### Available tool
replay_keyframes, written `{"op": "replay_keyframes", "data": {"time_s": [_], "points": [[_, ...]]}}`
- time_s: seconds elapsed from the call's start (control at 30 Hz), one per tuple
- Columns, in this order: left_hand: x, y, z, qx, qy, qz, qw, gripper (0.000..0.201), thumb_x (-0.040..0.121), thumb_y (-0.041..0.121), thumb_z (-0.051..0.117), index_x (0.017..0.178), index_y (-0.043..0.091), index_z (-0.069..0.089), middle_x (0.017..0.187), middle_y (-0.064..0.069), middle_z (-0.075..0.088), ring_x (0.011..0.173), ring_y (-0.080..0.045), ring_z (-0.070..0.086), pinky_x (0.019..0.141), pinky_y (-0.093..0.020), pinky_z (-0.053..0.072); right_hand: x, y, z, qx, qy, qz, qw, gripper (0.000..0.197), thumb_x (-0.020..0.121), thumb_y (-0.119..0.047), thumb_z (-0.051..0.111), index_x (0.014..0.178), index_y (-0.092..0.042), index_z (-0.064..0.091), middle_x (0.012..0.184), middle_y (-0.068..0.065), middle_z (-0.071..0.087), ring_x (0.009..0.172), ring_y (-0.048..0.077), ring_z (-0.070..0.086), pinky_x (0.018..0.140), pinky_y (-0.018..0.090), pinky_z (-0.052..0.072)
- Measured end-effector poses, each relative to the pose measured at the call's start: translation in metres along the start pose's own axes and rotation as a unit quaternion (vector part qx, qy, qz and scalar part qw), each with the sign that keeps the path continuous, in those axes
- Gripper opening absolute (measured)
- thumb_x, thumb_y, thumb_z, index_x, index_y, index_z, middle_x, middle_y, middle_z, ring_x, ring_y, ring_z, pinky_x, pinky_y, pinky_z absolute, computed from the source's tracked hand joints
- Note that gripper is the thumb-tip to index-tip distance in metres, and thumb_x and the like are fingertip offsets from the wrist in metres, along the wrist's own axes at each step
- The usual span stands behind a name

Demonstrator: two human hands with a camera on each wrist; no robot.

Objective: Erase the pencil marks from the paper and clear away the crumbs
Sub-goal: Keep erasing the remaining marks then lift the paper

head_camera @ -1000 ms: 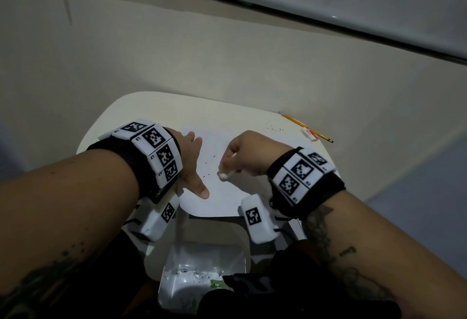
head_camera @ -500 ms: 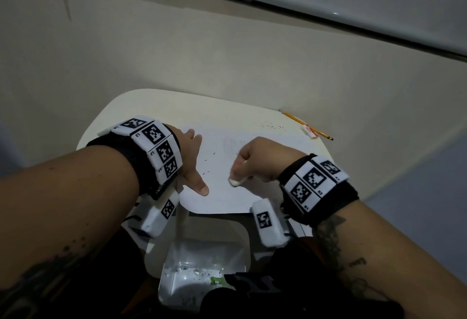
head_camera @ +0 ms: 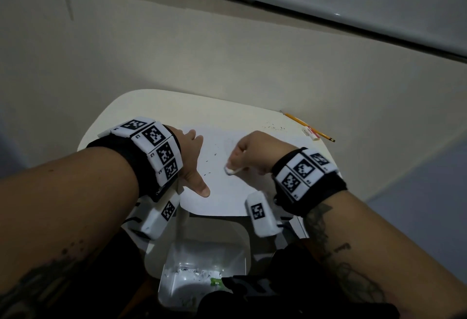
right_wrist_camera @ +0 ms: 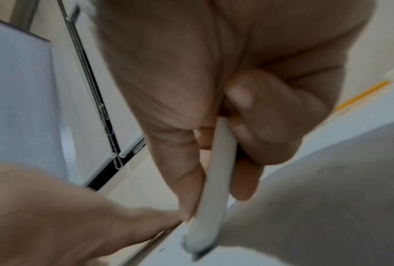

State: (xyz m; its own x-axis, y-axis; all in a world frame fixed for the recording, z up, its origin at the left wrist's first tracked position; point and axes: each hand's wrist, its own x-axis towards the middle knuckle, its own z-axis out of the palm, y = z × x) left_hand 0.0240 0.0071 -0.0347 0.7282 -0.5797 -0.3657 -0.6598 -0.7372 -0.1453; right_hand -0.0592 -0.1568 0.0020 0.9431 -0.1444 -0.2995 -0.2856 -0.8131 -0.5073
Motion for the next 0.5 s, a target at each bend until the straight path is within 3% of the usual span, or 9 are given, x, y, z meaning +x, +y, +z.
{"op": "replay_keyframes", "data": {"time_s": [0.07,0.17,0.23,0.4,0.5], "points": [[0.0,0.0,0.0,0.002,0.001,0.0,1.0,0.121,0.046,0.091,0.063,0.13,0.009,0.033,0.135,-0.007,0.041,0.118,-0.03,0.049,0.09,-0.046,0.046,-0.003,0.013,-0.015,-0.04,0.003,0.039,0.998,0.015,0.077,-0.024,0.082,0.071,-0.017,0.071,0.062,-0.005,0.063,0.042,0.005,0.046,0.048,0.02,0.035],[-0.001,0.001,-0.001,0.009,-0.008,-0.006,1.0,0.12,0.053,0.088,0.063,0.135,0.008,0.03,0.138,-0.007,0.038,0.12,-0.03,0.048,0.085,-0.044,0.042,-0.005,0.025,-0.033,-0.112,0.021,0.086,0.99,0.017,0.077,-0.026,0.08,0.084,-0.011,0.075,0.071,-0.002,0.068,0.054,0.013,0.052,0.055,0.022,0.04],[-0.002,0.002,-0.002,0.01,-0.006,-0.004,1.0,0.114,0.054,0.088,0.063,0.129,0.008,0.033,0.13,-0.005,0.041,0.114,-0.028,0.049,0.08,-0.042,0.041,0.0,0.019,-0.031,-0.127,0.036,0.078,0.988,0.017,0.074,-0.024,0.08,0.084,-0.01,0.077,0.077,0.002,0.072,0.058,0.016,0.056,0.058,0.023,0.044],[-0.001,0.002,-0.002,0.006,-0.009,-0.003,1.0,0.115,0.049,0.089,0.064,0.127,0.01,0.034,0.129,-0.006,0.042,0.115,-0.029,0.049,0.089,-0.045,0.043,0.007,-0.013,-0.003,-0.041,-0.003,0.001,0.999,0.015,0.077,-0.025,0.081,0.084,-0.013,0.077,0.068,-0.005,0.065,0.05,0.009,0.048,0.055,0.023,0.039],[-0.001,0.001,0.0,0.011,-0.001,-0.002,1.0,0.114,0.049,0.089,0.063,0.124,0.01,0.035,0.128,-0.005,0.042,0.112,-0.028,0.05,0.079,-0.042,0.04,0.007,-0.001,-0.011,-0.093,0.002,0.027,0.995,0.022,0.075,-0.026,0.084,0.086,-0.009,0.076,0.073,0.0,0.068,0.052,0.011,0.051,0.052,0.022,0.037]]}}
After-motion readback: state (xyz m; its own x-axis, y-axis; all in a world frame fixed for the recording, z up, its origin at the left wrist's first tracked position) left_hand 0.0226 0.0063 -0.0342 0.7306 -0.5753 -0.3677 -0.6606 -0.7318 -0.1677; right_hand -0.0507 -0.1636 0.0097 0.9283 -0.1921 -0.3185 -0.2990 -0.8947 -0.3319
